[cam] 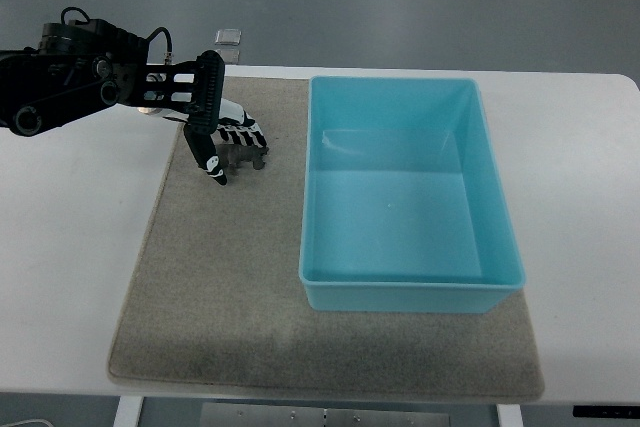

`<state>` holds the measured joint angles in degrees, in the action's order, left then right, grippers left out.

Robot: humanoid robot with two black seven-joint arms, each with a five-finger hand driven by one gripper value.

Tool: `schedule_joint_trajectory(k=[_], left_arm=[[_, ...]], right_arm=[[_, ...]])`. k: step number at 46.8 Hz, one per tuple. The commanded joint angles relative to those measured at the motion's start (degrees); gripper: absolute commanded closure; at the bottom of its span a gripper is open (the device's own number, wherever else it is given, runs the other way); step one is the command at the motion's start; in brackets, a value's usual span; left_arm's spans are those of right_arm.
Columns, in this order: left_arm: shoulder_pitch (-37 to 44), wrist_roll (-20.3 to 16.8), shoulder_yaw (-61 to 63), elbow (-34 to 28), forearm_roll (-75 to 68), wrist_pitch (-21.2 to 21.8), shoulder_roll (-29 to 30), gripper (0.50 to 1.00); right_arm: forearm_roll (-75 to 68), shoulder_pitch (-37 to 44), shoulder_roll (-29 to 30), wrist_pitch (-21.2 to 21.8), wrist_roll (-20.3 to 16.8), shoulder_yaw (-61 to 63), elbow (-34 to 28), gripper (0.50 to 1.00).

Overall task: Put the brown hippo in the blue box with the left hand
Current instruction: 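Close the left hand's fingers around the brown hippo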

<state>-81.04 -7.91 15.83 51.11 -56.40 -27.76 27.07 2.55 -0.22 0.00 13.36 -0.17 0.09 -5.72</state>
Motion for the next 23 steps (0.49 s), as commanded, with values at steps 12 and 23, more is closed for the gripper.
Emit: schedule_joint_trajectory(k=[12, 23], left_arm=[[0.36, 0.09, 0.08, -0.22, -0.20, -0.01, 0.00, 0.688], [0.27, 3.69, -0.62, 0.13, -0.11, 0.34, -0.61, 0.975]], right_arm=[[0.00, -0.04, 0.00, 0.00, 0.00, 0.00, -0.08, 0.564], [0.00, -0.04, 0.00, 0.00, 0.00, 0.00, 0.00, 0.564]])
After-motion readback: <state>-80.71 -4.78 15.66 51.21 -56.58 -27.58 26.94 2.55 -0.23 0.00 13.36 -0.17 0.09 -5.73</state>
